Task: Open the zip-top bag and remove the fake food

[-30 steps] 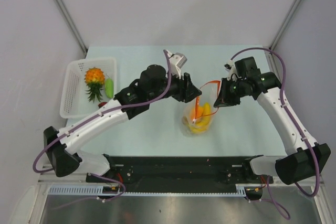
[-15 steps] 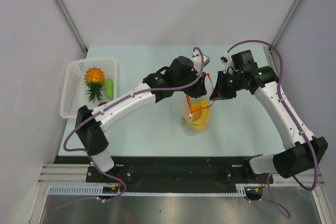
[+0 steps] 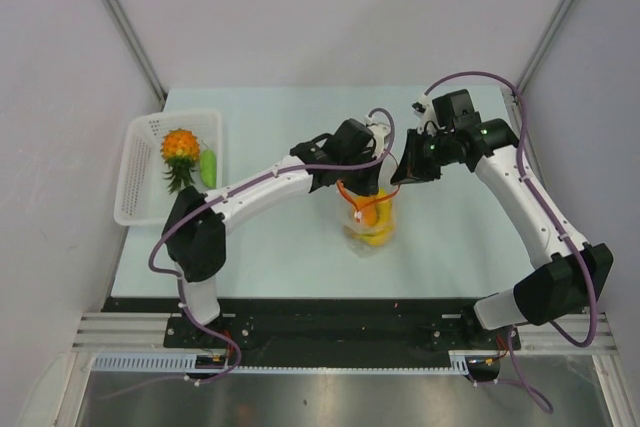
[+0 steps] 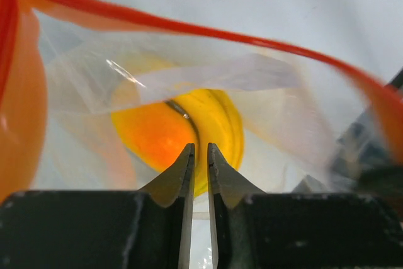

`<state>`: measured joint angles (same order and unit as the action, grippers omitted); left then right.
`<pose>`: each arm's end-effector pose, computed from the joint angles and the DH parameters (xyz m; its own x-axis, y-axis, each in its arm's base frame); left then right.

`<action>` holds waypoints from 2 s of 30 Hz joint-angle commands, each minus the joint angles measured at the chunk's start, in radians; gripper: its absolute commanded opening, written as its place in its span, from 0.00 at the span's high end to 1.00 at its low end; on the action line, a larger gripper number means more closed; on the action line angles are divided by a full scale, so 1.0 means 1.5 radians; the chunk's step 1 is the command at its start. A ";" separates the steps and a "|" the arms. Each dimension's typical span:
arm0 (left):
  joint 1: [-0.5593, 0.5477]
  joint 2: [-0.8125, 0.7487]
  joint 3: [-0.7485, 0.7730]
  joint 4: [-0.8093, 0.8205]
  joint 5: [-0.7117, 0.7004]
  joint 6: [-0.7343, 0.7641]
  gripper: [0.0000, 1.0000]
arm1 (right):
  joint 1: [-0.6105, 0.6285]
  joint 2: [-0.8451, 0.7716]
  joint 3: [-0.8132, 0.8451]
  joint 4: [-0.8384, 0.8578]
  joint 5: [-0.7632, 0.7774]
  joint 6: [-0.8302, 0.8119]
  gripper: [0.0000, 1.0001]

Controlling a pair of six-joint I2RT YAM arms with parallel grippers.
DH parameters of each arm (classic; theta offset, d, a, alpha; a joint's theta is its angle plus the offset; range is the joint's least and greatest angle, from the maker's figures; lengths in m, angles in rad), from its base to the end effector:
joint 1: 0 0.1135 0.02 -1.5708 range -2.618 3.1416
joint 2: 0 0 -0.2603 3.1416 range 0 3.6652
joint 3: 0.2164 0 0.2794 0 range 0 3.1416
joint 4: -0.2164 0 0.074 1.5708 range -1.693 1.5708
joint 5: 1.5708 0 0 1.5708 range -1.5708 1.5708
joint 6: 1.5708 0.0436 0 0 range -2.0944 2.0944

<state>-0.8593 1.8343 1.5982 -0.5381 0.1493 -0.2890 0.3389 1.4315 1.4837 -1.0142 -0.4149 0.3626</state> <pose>0.2895 -0.3457 0.2774 -0.6708 0.3465 -0.6557 0.6544 0.6926 -0.3035 0.2944 0.1224 0.3520 -0.9084 0.0240 -0.4174 -0.2133 0.8321 0.5120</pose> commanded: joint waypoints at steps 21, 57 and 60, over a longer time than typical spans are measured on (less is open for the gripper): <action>0.004 0.100 -0.010 -0.015 -0.099 -0.029 0.62 | 0.000 -0.025 -0.037 -0.022 0.008 0.009 1.00; 0.013 0.102 -0.052 -0.003 0.038 -0.094 0.75 | -0.037 -0.106 -0.106 0.052 -0.097 0.105 1.00; 0.010 0.106 -0.056 -0.003 0.026 -0.090 0.64 | -0.037 -0.108 -0.109 0.051 -0.096 0.101 1.00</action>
<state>-0.8436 1.9778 1.5314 -0.5552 0.2142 -0.4347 0.2878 1.2980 1.3220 -0.9592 -0.5320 0.5198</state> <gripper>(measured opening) 0.296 0.010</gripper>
